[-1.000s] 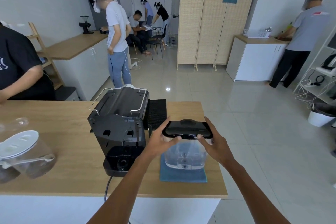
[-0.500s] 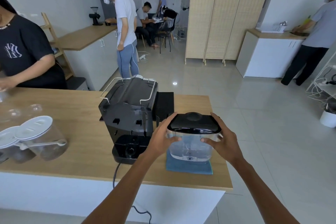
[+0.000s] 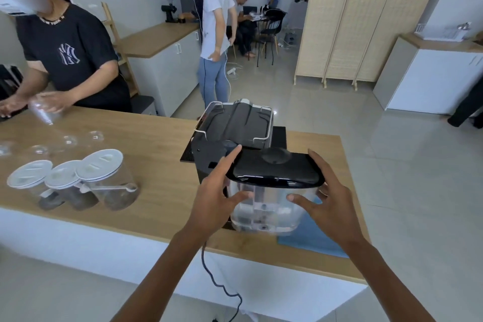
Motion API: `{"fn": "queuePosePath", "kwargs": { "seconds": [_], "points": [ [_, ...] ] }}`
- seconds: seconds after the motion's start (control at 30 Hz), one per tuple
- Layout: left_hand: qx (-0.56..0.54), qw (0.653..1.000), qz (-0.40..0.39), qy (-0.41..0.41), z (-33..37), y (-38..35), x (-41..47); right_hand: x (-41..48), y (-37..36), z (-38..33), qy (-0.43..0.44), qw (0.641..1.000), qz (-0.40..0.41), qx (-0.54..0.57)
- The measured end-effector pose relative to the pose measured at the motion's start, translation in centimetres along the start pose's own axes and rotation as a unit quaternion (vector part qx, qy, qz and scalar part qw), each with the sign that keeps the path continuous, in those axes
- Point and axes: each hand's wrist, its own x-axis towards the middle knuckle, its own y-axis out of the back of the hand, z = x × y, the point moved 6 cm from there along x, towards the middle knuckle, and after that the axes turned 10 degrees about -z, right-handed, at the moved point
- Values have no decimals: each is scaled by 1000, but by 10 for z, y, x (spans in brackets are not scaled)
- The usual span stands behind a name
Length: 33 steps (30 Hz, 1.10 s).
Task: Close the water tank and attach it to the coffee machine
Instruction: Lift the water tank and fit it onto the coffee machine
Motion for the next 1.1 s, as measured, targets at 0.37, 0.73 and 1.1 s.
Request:
{"fn": "queuePosePath", "kwargs": {
  "seconds": [0.37,0.73,1.1],
  "points": [
    [14,1000,0,0,-53,67,10,35,-88,-17,-34,998,43,22],
    [-15,999,15,25,-90,67,16,43,-114,-10,-68,993,77,-61],
    [-38,999,6,18,-96,73,29,46,-122,-2,-83,988,115,-65]
  ]
}}
